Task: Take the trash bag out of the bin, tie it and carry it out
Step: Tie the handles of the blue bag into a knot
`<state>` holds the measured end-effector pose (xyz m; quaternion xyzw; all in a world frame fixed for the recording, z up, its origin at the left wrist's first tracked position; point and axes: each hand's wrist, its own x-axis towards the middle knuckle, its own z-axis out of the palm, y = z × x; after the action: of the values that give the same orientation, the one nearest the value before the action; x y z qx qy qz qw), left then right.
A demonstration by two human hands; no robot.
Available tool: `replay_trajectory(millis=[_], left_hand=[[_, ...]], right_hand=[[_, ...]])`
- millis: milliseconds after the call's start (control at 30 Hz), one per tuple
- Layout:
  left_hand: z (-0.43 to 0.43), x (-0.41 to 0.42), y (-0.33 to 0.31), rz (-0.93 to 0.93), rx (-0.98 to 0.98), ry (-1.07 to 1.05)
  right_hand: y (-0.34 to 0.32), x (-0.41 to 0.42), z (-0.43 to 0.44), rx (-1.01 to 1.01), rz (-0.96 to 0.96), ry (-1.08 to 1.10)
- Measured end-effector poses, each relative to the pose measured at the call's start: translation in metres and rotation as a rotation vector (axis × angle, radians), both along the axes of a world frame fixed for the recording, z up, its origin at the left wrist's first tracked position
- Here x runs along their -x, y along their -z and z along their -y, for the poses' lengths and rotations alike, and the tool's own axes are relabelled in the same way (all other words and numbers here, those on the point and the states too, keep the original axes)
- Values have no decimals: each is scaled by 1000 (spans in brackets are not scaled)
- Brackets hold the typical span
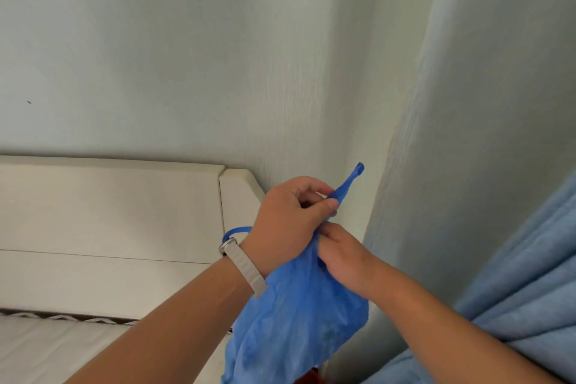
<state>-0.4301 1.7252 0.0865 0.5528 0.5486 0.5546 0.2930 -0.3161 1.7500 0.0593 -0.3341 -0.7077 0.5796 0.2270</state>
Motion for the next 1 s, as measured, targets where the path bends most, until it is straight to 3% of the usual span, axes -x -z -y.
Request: replay_trajectory(millis=[200, 367, 533, 600, 667, 800, 1000], left_hand=[[-9, 9, 3, 33, 72, 13], [-11, 9, 5, 147, 148, 19], [-7, 4, -1, 364, 234, 219], [-4, 4, 1, 364, 285, 316], [-3, 4, 5, 227, 300, 376], [-1, 1, 11, -280, 254, 386], [1, -8, 15, -590, 207, 222]], right_hand=[[4, -8, -9, 497, -464, -145], [9, -9, -17, 393, -411, -122], [8, -16, -19, 347, -441, -22], [7, -18, -22, 326, -429, 20], [7, -20, -27, 279, -386, 60], [7, -26, -30, 206, -318, 146], [11, -30, -33, 94, -192, 266]])
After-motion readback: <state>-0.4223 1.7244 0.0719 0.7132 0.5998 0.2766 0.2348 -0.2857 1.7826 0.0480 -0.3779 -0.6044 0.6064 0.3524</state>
